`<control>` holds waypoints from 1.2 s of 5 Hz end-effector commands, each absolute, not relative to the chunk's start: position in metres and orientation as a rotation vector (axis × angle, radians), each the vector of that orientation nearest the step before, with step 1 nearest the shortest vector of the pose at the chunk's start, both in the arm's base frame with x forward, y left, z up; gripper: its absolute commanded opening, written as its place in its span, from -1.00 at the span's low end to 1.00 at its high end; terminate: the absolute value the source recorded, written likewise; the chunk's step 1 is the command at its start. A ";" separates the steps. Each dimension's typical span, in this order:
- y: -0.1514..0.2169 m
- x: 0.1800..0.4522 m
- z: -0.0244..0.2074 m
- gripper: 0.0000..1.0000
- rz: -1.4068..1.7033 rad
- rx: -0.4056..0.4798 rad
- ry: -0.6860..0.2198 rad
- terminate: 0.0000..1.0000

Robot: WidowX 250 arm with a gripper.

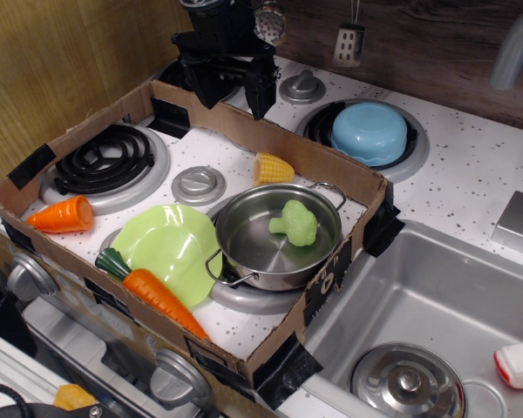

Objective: Take carrot off plate

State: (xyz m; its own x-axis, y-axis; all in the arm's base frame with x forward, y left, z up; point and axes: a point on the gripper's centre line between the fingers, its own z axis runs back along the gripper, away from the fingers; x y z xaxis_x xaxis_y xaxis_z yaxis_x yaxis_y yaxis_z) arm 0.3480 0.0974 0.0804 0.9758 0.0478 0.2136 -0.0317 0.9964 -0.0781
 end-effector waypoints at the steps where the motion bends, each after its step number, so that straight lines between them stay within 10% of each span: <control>1: 0.097 0.348 0.080 1.00 0.040 -0.074 -0.217 -1.00; 3: 0.096 0.336 0.111 1.00 0.218 0.067 -0.371 -1.00; 6: 0.083 0.270 0.110 1.00 0.970 0.025 -0.260 -1.00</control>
State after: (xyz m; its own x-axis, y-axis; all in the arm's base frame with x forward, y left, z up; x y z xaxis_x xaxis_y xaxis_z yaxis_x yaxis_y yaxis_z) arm 0.2614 0.0860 0.0966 0.5183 0.8355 0.1826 -0.8407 0.5370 -0.0704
